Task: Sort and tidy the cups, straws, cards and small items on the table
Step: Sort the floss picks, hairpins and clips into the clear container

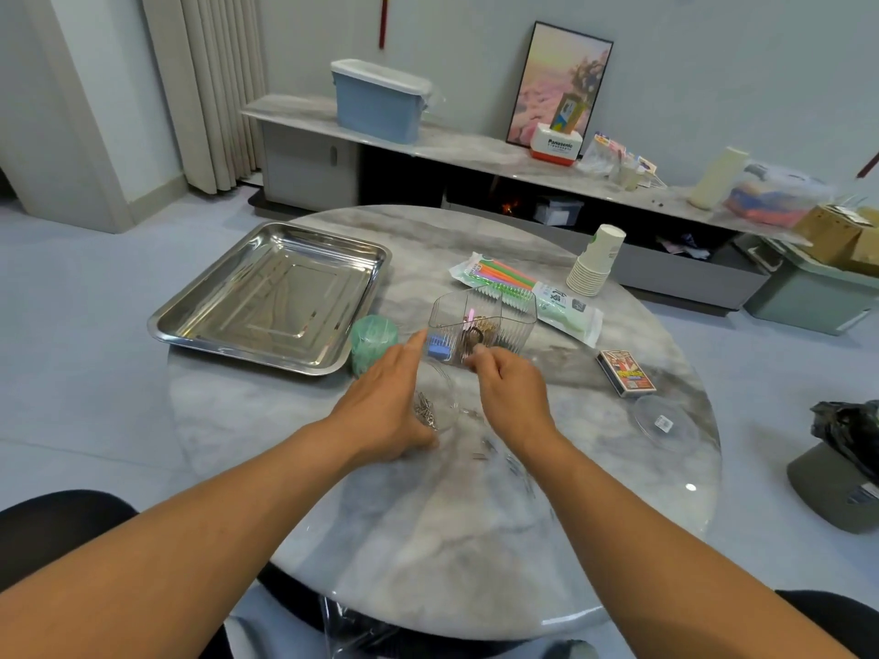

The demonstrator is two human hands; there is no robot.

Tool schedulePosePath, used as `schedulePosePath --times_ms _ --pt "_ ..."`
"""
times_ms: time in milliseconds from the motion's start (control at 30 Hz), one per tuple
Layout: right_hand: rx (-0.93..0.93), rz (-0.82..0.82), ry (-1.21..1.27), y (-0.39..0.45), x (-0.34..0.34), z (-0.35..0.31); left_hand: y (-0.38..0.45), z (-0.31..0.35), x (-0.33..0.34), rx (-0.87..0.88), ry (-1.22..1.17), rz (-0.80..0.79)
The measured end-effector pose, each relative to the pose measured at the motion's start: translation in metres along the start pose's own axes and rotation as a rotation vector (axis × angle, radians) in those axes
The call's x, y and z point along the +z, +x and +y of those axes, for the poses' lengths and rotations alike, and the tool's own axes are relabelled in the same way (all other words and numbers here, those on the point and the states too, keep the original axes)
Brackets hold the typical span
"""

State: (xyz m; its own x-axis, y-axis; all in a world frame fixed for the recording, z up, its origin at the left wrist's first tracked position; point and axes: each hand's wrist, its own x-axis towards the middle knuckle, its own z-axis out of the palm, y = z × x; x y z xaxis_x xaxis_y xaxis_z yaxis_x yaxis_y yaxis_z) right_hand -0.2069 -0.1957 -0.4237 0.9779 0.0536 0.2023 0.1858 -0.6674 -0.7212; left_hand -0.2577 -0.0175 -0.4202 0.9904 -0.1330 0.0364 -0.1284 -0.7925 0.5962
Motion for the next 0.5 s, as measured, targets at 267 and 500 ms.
schedulePosePath --times_ms 267,500 --pt "-0.455 -0.728 -0.606 -0.004 -0.029 0.037 0.001 0.003 -0.008 -0.026 0.08 -0.047" --pt "-0.375 -0.734 -0.571 -0.026 -0.078 0.051 -0.001 0.005 -0.007 0.026 0.074 -0.094"
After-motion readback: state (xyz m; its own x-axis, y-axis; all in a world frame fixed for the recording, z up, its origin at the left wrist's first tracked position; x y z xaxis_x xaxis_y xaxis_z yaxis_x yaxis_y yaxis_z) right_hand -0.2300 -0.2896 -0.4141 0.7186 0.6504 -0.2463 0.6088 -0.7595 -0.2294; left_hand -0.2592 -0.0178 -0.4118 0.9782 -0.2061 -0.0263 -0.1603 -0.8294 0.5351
